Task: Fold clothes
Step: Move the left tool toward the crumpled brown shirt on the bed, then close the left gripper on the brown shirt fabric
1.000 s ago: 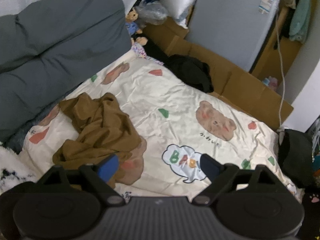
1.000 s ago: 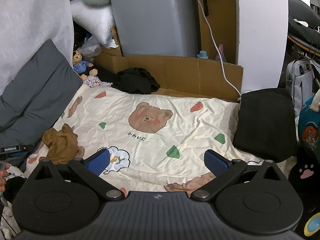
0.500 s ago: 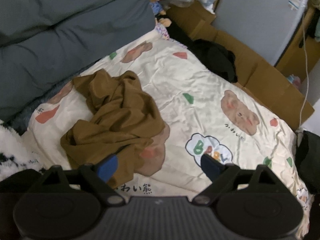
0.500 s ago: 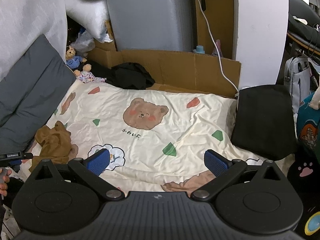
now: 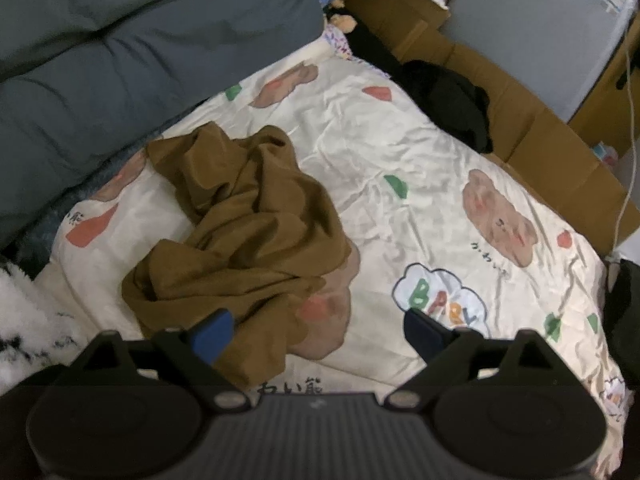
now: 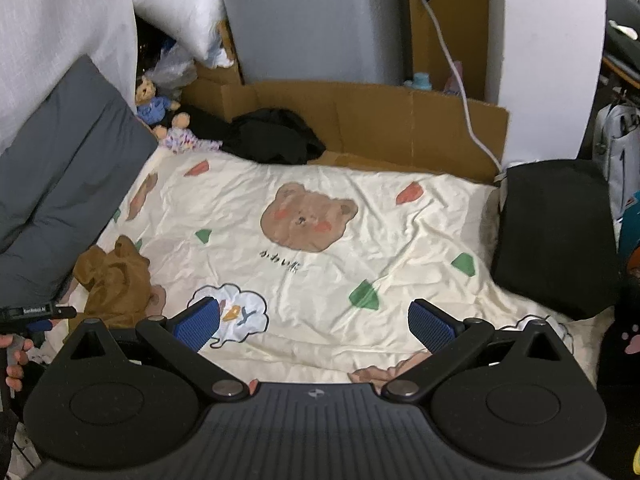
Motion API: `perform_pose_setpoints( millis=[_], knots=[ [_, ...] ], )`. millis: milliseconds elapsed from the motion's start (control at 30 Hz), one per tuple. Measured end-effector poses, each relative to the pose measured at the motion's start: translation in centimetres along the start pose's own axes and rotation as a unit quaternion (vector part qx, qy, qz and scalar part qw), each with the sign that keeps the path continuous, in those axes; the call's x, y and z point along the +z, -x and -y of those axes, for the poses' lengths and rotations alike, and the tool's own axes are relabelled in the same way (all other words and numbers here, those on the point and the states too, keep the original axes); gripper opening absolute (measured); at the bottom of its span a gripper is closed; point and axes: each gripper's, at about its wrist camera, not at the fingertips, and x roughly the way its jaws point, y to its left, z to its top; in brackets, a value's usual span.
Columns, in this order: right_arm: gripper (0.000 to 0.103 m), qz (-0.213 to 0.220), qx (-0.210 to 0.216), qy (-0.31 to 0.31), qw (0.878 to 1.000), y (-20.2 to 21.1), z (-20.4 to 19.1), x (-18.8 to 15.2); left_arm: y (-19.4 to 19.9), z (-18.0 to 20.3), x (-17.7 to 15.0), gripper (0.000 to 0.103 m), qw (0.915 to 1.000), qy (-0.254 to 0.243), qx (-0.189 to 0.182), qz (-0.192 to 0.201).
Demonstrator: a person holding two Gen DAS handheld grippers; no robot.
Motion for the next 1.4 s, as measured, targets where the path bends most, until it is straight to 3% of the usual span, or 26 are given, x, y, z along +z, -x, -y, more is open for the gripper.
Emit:
perform_pose_setpoints(
  millis=[267,533,1100,1133,1233,1300,1400],
  knots=[
    [0.103,-0.010,0.003,-0.006,1.000,-1.9,0.4,0.0,-2.2,-0.8,0.3,0.094,0.9995,0.002,0.013,-0.028],
    [0.103,-0.021,0.006,-0.013,1.000,-3.8,0.8,0.0,-6.8,-1.0,0.7,0.094,0.9967,0.002,0.037,-0.071],
    [0.103,-0.057,-0.004,-0.053,0.997,-7.5,3.6,-1.3,-12.1,-2.6,1.6,0.091,0.9902,0.015,0.076,-0.117],
    [0.103,-0.059,-0.005,-0.054,0.997,-7.6,3.6,-1.3,-12.5,-2.7,1.5,0.089,0.9893,0.012,0.080,-0.121],
    [0.103,-0.065,-0.007,-0.057,0.996,-8.0,3.8,-1.5,-14.0,-2.8,1.1,0.071,0.9862,0.007,0.093,-0.137],
    [0.103,-0.069,-0.008,-0.059,0.996,-8.3,4.0,-1.5,-15.0,-2.9,0.8,0.051,0.9840,0.003,0.101,-0.147],
    [0.103,-0.075,-0.010,-0.063,0.995,-8.7,4.2,-1.7,-15.2,-3.3,0.9,0.043,0.9833,0.018,0.101,-0.150]
  ],
)
